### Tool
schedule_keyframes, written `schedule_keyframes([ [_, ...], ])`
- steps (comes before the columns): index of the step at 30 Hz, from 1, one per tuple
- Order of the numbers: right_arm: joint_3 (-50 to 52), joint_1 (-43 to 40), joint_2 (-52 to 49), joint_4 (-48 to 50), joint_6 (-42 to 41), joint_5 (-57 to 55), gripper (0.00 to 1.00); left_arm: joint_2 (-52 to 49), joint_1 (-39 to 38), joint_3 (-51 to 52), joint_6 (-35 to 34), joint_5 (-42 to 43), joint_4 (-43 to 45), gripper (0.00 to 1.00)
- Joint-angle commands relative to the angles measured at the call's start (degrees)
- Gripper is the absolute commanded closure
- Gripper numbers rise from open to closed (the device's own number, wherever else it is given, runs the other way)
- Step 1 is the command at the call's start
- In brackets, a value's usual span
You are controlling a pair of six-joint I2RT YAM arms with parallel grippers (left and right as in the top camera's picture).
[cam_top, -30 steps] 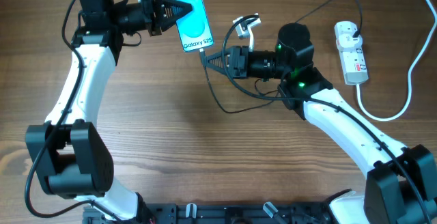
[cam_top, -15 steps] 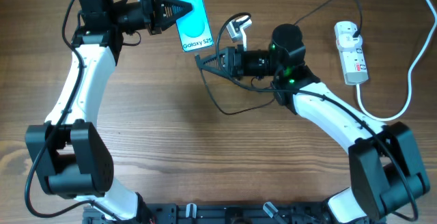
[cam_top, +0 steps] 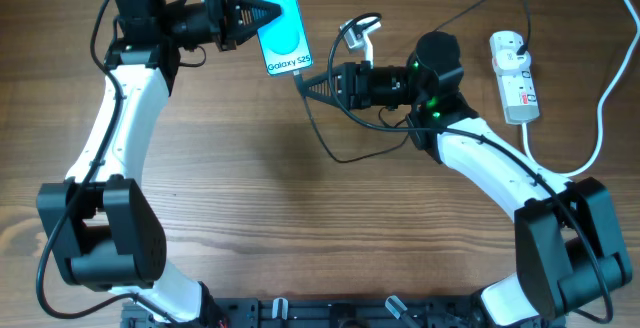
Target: Plug charger to phone and switch on socket
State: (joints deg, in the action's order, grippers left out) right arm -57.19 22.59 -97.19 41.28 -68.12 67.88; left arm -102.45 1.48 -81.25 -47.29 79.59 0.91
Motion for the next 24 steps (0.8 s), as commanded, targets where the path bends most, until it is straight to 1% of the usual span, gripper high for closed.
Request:
schedule_keyframes([
  [1,0.48,0.11,-0.33,0.39,-0.92,-0.96,0.96,1.18,0.24,-0.83,-0.37,1.77,0.44,0.96],
  [5,0.48,1.33,-0.33,-1.46,-0.92,-1.90,0.96,1.18,0.24,-0.83,-0.37,1.77,0.44,0.96],
  [15,0.48,1.55,-0.33,-1.22,-0.92,-2.25,0.96,1.18,0.24,-0.83,-0.33,1.79,0.44,0.96],
  [19,0.48,1.55,-0.33,1.07,-1.16,-1.60,0.96,1.18,0.24,-0.83,-0.33,1.77,0.44,0.96],
  [24,0.48,1.55,-0.33,1.22,-1.55,-1.79,0.96,1.18,0.24,-0.83,-0.33,1.77,0.44,0.96],
])
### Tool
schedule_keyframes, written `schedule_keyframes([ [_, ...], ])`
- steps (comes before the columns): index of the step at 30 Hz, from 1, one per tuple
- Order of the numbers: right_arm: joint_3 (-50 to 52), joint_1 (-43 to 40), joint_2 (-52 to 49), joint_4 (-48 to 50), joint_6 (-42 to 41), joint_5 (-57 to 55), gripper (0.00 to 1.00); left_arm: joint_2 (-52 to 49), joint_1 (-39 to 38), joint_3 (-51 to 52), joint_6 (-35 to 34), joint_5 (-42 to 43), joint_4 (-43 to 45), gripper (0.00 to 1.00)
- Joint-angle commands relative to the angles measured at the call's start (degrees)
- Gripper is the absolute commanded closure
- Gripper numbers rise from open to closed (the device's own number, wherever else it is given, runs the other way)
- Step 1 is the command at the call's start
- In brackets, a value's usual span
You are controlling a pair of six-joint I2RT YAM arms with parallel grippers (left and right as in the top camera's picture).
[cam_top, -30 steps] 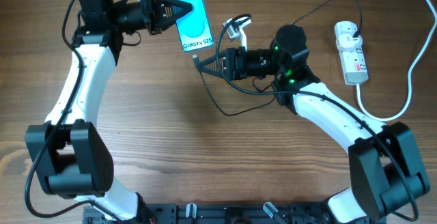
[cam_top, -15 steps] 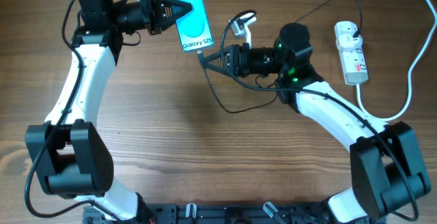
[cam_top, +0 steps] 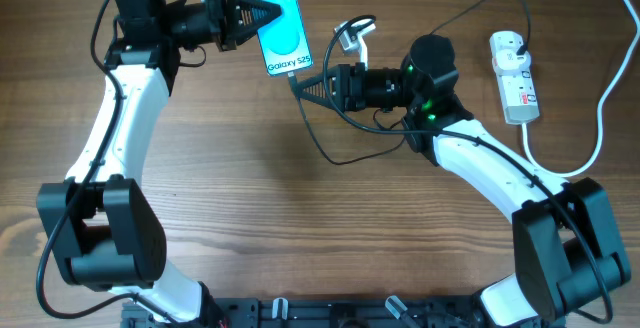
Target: Plug charger to phone and switch on socket
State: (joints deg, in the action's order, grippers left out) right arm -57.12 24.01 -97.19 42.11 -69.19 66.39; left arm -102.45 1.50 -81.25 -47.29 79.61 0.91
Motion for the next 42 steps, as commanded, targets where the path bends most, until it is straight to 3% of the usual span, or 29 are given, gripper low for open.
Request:
schedule_keyframes([
  [1,0.42,0.13,-0.33,0.15,-0.90,-0.61,0.96,1.18,0.22,-0.83,-0.33,1.77,0.44,0.96],
  [12,0.42,0.13,-0.33,-0.28,-1.49,-2.38,0.96,1.18,0.22,-0.83,-0.33,1.77,0.42,0.96],
  [16,0.42,0.13,-0.33,-4.79,-1.33,-3.61,0.96,1.18,0.22,-0.83,-0.35,1.77,0.42,0.96],
  [42,0.42,0.13,-0.33,-0.81,-1.46,1.20,0.96,1.18,0.22,-0.83,-0.31,0.22,0.90,0.96],
])
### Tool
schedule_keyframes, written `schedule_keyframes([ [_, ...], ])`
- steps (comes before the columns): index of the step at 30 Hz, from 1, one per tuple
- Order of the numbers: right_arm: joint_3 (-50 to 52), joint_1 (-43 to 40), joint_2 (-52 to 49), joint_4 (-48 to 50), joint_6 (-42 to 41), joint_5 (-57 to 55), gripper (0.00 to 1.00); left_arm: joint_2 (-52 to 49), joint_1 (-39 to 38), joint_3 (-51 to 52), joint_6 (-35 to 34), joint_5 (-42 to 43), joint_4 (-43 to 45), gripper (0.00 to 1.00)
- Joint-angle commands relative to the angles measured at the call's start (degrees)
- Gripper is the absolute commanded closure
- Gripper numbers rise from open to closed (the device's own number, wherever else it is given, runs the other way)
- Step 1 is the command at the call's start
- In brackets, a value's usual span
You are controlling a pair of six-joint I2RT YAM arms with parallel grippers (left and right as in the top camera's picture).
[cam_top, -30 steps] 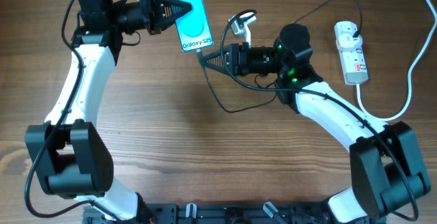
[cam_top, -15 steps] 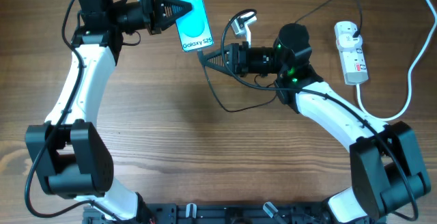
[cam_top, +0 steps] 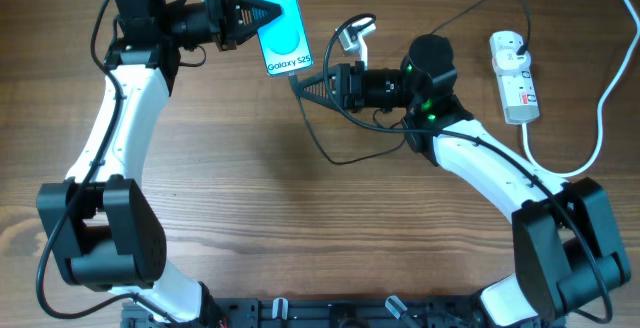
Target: Plug charger to phone and switch on socket
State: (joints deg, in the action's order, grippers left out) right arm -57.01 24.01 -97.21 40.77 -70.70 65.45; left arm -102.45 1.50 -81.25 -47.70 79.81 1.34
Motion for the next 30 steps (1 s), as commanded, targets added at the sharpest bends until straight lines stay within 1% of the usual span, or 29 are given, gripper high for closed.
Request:
schedule_keyframes([
  [1,0.33,0.13,-0.31,0.52,0.02,2.14,0.96,1.18,0.22,-0.81,0.11,0.04,0.46,0.96],
  [15,0.35,-0.68,-0.31,0.59,0.20,1.01,0.96,1.18,0.22,-0.83,0.11,0.07,0.44,0.96],
  [22,0.35,-0.68,-0.31,0.76,0.22,2.54,0.96,1.18,0.22,-0.83,0.76,0.02,0.44,0.96],
  [30,0.35,-0.68,-0.31,0.74,0.17,0.90,0.96,1.18,0.20,-0.81,0.74,0.09,0.42,0.96],
])
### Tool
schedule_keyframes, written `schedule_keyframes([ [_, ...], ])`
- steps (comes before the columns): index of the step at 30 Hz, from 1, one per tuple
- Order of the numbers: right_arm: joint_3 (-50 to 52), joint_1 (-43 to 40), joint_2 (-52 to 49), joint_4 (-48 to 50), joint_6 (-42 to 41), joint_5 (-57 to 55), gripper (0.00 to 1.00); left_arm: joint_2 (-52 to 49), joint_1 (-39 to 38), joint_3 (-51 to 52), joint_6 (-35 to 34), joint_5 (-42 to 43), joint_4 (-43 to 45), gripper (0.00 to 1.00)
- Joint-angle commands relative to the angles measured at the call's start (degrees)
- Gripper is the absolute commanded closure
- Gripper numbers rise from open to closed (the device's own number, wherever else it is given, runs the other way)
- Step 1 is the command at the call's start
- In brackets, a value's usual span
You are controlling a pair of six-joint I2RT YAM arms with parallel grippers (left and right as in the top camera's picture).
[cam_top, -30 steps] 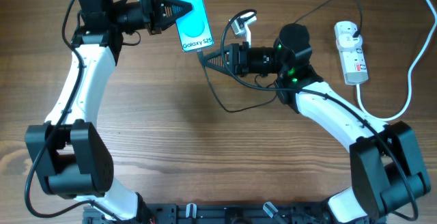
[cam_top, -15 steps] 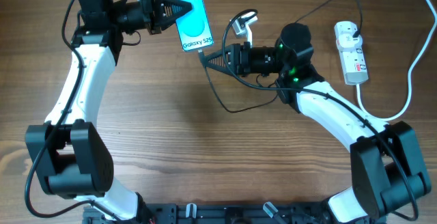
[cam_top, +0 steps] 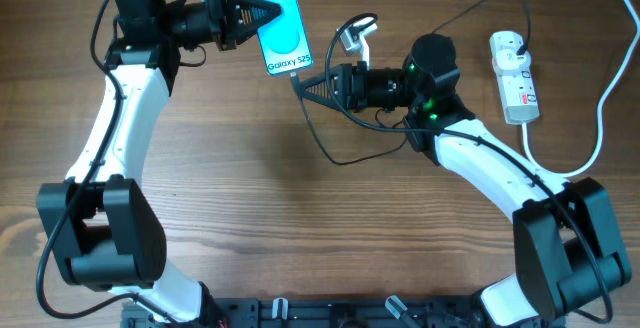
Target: Plug charger to phone and switch on socket
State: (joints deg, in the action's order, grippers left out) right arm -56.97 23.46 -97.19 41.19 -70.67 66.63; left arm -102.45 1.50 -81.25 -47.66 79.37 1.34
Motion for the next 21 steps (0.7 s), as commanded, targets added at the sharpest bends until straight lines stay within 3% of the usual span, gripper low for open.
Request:
schedule_keyframes([
  [1,0.31,-0.13,-0.33,0.33,0.13,-0.44,0.96,1.18,0.20,-0.81,0.70,0.52,0.39,0.96],
  [21,0.31,-0.13,-0.33,0.81,0.17,-1.05,0.96,1.18,-1.14,-0.81,2.29,0.50,0.42,0.96],
])
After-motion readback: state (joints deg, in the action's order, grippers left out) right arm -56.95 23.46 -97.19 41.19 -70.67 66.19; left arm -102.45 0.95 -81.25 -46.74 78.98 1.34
